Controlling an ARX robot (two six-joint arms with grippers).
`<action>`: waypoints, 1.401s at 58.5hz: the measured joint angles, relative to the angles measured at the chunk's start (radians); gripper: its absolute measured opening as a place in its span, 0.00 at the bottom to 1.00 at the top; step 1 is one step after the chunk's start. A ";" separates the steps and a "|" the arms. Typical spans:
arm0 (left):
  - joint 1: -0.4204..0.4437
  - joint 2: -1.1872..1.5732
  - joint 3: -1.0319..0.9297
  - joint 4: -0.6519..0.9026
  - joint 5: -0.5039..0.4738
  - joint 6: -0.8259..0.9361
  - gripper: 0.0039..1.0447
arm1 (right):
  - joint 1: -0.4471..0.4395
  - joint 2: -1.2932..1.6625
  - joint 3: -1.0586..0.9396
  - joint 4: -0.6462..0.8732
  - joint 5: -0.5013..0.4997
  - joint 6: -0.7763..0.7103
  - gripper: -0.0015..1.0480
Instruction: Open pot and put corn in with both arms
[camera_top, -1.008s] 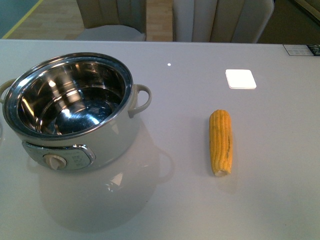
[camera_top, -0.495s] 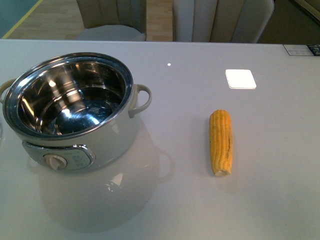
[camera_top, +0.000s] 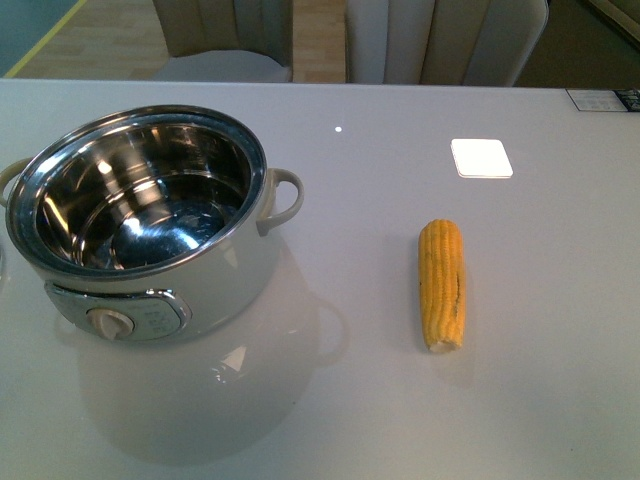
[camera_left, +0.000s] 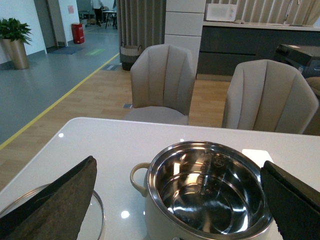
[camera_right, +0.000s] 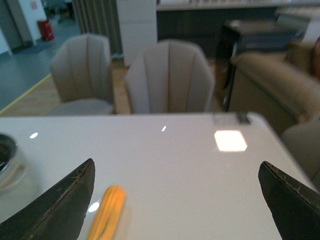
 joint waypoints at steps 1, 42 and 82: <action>0.000 0.000 0.000 0.000 0.000 0.000 0.94 | 0.001 0.048 0.031 -0.082 -0.003 0.018 0.92; 0.000 0.000 0.000 0.000 0.000 0.000 0.94 | 0.310 1.705 0.458 0.577 0.148 0.228 0.92; 0.000 0.000 0.000 0.000 0.000 0.000 0.94 | 0.393 2.258 0.949 0.459 0.248 0.227 0.61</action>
